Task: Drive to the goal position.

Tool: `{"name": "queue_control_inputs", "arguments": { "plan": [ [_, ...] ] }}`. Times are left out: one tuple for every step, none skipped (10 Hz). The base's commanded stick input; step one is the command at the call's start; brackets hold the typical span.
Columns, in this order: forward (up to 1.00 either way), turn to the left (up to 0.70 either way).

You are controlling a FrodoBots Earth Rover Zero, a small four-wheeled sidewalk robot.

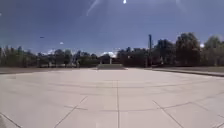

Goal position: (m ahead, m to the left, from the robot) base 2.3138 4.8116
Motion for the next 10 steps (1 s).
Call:
{"name": "queue_control_inputs", "arguments": {
  "plan": [
    [0.70, 0.00],
    [0.70, 0.00],
    [0.70, 0.00],
    [0.70, 0.00],
    [0.70, 0.00],
    [0.70, 0.00],
    [0.70, 0.00],
    [0.70, 0.00],
    [0.70, 0.00],
    [0.70, 0.00]
  ]
}}
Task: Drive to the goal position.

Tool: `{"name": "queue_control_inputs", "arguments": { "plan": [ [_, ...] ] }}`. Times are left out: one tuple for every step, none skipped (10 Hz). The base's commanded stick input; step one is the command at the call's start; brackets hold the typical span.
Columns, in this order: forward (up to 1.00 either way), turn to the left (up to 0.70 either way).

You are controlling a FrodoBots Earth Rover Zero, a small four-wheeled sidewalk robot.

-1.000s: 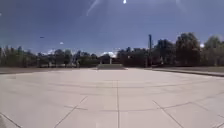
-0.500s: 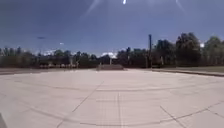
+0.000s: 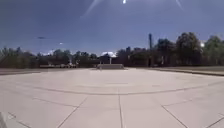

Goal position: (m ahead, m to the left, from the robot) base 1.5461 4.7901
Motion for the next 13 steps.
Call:
{"name": "queue_control_inputs", "arguments": {
  "plan": [
    [0.70, 0.00],
    [0.70, 0.00],
    [0.70, 0.00],
    [0.70, 0.00],
    [0.70, 0.00],
    [0.70, 0.00],
    [0.68, 0.00],
    [0.68, 0.00],
    [0.67, 0.00],
    [0.66, 0.00],
    [0.66, 0.00],
    [0.66, 0.00],
    [0.66, 0.00]
  ]
}}
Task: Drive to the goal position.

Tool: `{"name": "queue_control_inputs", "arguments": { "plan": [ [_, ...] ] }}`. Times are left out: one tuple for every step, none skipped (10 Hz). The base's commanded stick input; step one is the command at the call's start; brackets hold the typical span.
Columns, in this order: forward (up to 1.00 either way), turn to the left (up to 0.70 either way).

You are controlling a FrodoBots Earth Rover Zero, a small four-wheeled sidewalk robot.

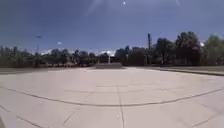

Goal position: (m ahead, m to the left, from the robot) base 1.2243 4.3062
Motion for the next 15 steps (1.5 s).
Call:
{"name": "queue_control_inputs", "arguments": {
  "plan": [
    [0.66, 0.00],
    [0.65, 0.00],
    [0.65, 0.00],
    [0.65, 0.00],
    [0.65, 0.00],
    [0.65, 0.00],
    [0.64, 0.00],
    [0.64, 0.00],
    [0.64, 0.00],
    [0.64, 0.00],
    [0.64, 0.00],
    [0.63, 0.00],
    [0.63, 0.00],
    [0.63, 0.00],
    [0.63, 0.00]
  ]
}}
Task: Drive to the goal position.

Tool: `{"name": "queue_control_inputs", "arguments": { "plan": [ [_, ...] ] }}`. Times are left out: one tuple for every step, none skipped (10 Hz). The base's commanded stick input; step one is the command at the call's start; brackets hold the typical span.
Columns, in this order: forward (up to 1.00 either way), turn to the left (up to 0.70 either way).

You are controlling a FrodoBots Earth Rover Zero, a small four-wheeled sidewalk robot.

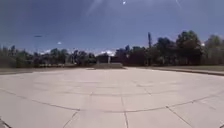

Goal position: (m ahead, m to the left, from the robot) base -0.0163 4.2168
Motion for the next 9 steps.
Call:
{"name": "queue_control_inputs", "arguments": {
  "plan": [
    [0.63, 0.00],
    [0.63, 0.00],
    [0.63, 0.00],
    [0.63, 0.00],
    [0.63, 0.00],
    [0.62, 0.00],
    [0.58, 0.00],
    [0.53, 0.00],
    [0.52, 0.00]
  ]
}}
